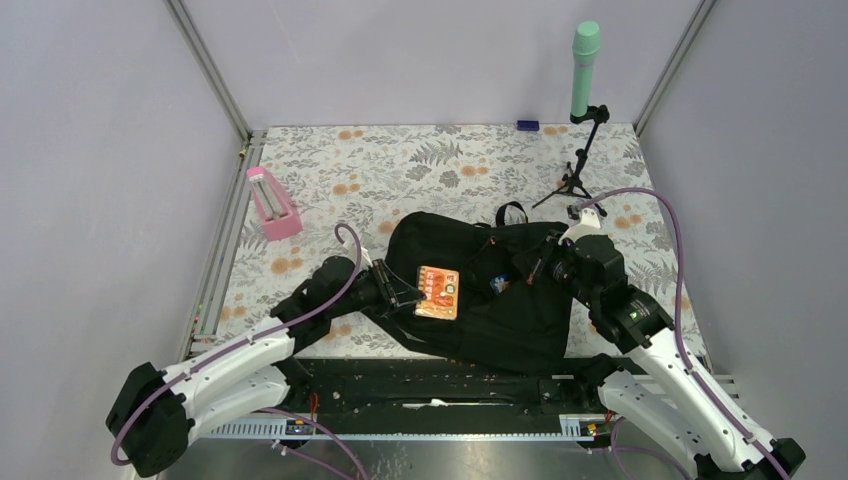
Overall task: Pack the student bag
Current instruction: Pick up the stationery from the student bag.
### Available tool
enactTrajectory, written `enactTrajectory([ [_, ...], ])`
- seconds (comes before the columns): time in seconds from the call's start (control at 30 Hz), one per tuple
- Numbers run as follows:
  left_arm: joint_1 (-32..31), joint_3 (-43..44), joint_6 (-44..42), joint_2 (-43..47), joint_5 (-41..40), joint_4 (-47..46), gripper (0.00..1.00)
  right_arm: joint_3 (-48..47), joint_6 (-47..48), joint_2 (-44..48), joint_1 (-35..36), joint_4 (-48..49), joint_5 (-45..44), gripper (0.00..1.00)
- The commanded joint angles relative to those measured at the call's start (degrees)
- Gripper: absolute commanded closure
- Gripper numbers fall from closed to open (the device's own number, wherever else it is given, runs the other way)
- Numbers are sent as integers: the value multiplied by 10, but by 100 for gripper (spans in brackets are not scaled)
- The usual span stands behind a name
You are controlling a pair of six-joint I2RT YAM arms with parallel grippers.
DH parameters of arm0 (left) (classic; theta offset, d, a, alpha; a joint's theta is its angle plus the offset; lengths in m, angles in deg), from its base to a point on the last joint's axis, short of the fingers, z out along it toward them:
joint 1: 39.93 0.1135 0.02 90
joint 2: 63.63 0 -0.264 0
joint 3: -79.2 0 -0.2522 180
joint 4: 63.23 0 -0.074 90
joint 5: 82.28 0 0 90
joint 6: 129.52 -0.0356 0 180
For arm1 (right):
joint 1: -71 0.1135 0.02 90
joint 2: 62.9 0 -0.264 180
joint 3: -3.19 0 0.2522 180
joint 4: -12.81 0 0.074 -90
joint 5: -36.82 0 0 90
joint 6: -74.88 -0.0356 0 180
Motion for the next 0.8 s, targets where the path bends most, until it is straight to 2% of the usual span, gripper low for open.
enactTrajectory([
  [0.0,-4,37,-11,14,-16,-29,100,-47,-12,12,4,61,22,100],
  [0.13,-21,85,-54,11,-13,-30,100,-47,-13,16,4,61,20,100],
  [0.3,-46,159,-132,-33,25,-26,100,-49,-14,13,4,60,22,100],
  [0.43,-51,190,-130,-80,50,-58,100,-51,-14,13,4,60,23,100],
  [0.77,-70,222,-141,-161,39,-63,100,-51,-17,18,4,60,23,100],
])
